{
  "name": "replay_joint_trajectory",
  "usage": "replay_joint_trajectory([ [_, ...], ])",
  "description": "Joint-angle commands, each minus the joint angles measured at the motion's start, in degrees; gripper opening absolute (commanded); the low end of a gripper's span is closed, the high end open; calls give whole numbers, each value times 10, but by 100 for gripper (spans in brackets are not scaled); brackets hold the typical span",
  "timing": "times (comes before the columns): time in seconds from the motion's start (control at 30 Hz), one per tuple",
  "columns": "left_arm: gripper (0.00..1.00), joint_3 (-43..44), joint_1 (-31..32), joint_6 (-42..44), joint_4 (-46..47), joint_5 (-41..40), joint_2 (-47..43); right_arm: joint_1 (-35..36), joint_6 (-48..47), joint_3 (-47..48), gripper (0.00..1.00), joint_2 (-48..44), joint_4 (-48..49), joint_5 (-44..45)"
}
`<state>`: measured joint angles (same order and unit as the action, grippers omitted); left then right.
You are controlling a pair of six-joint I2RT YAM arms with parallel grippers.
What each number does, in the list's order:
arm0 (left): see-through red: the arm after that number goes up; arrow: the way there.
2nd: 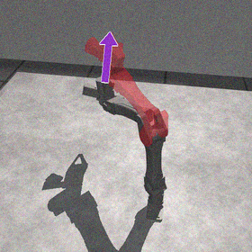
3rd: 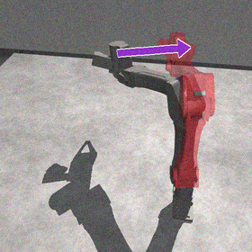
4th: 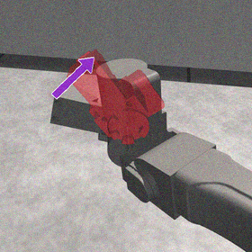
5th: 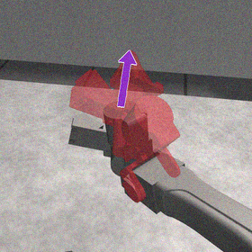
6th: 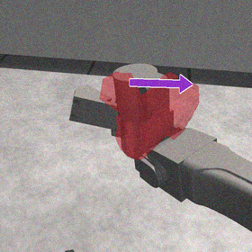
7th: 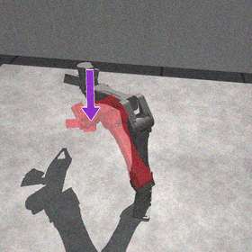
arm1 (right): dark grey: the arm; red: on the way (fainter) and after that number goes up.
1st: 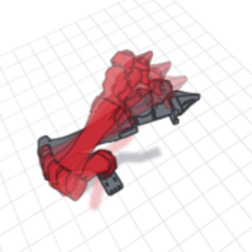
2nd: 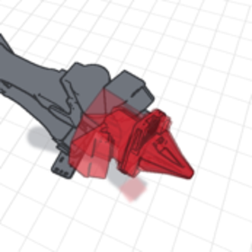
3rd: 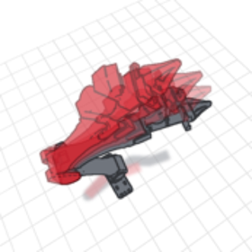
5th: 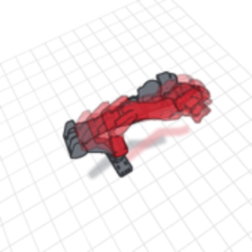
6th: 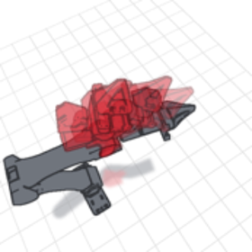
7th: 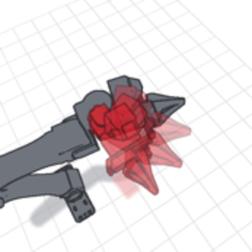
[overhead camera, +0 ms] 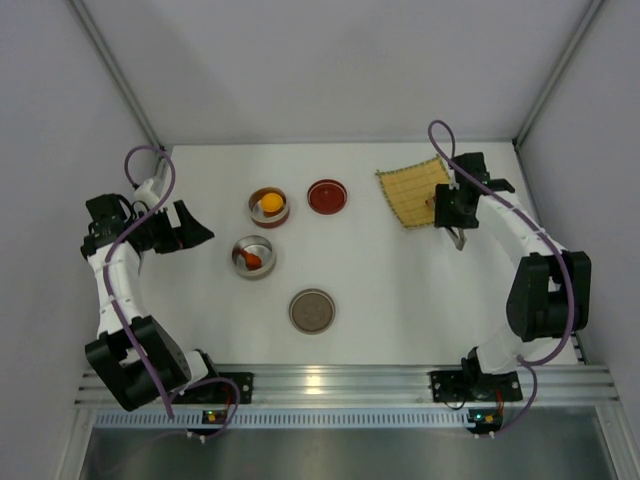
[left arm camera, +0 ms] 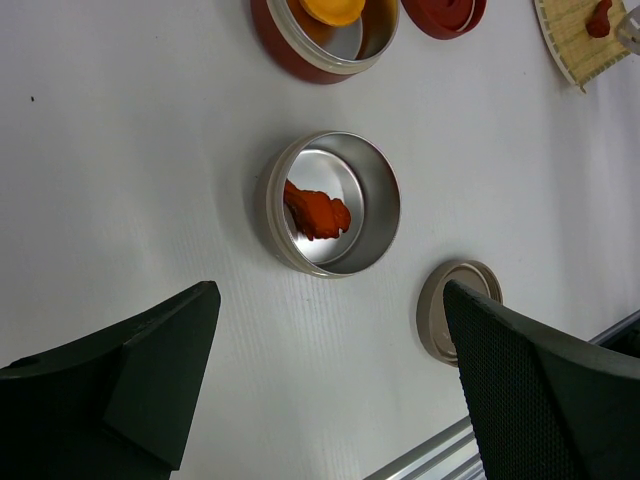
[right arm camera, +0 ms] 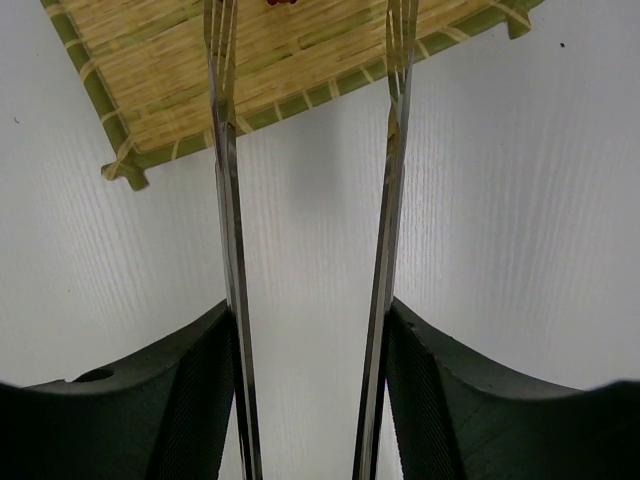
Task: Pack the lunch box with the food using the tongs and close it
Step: Pick up the fake food from the plate.
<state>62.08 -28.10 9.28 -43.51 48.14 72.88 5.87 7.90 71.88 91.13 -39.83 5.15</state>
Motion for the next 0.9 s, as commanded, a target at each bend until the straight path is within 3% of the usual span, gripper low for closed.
replay_joint_trajectory([
  [0.0, 98, -6, -5, 8, 26, 11, -1, -2, 23, 41, 54, 16, 41, -16],
  [0.5, 98, -6, -5, 8, 31, 10, 8, -2, 38, 74, 52, 84, 40, -24],
  [0.87, 98, -3, -5, 14, 26, 3, 3, -2, 23, 77, 45, 86, 20, -28],
])
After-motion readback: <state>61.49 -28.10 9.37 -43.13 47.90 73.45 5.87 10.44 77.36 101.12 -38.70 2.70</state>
